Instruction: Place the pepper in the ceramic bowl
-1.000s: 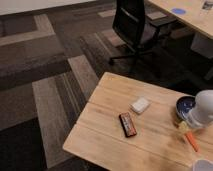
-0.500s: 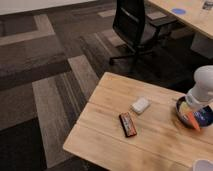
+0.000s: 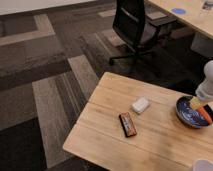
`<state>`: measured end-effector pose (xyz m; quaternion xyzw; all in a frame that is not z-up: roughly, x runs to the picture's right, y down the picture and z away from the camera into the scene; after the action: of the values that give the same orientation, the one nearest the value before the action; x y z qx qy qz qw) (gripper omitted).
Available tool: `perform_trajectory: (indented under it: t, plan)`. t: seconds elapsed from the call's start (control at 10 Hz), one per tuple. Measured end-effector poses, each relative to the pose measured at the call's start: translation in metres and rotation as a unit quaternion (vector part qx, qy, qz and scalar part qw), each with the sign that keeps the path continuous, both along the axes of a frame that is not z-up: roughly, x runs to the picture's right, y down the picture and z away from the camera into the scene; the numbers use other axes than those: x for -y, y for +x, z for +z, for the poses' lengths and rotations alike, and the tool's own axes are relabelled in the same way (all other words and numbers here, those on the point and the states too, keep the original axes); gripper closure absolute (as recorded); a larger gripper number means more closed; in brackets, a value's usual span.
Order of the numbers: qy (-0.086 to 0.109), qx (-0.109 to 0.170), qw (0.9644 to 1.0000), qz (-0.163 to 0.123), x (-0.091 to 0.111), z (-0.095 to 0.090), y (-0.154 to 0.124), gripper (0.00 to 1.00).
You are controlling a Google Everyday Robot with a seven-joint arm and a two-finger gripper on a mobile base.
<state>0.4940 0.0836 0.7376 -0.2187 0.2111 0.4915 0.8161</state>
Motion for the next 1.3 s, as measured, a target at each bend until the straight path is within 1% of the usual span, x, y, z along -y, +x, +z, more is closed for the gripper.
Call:
perform_trajectory:
  t: [0.1, 0.2, 0.3, 0.7, 0.8, 0.9, 1.0, 1.1, 1.2, 1.3]
  plan:
    - [0.000, 0.023, 0.9996, -0.018, -0.001, 0.007, 0.003, 1.00]
    - [-0.001, 0.047, 0.9982, -0.036, -0.002, 0.015, 0.004, 0.98]
    - [-0.007, 0.061, 0.9968, -0.050, -0.006, 0.020, 0.008, 0.92]
    - [-0.007, 0.063, 0.9966, -0.053, -0.005, 0.020, 0.008, 0.92]
    - [-0.007, 0.063, 0.9966, -0.053, -0.005, 0.020, 0.008, 0.97]
    - [-0.007, 0.063, 0.9966, -0.053, -0.005, 0.020, 0.008, 0.90]
    - [-0.007, 0.063, 0.9966, -0.053, -0.005, 0.020, 0.008, 0.75]
    - [-0.007, 0.063, 0.9966, -0.052, -0.005, 0.020, 0.008, 0.63]
    - [-0.007, 0.062, 0.9966, -0.052, -0.006, 0.020, 0.008, 0.50]
    - [-0.007, 0.062, 0.9966, -0.052, -0.006, 0.020, 0.008, 0.29]
